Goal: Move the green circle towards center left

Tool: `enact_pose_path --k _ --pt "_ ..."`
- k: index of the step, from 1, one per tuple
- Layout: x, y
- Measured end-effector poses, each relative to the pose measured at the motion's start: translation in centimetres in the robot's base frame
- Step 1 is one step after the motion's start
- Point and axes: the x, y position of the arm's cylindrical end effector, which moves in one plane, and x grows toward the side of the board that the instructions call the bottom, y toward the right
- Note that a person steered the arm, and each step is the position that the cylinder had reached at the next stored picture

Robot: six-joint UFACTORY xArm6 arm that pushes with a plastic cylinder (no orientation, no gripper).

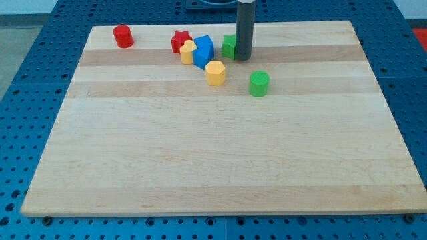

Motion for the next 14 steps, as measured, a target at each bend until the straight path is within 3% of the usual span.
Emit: enact_pose_path --k 4,6,11,14 --pt "-3.8 -3.3" --pt "-3.7 -3.3" --pt "11.3 -2.1" --pt "9.1 6.0"
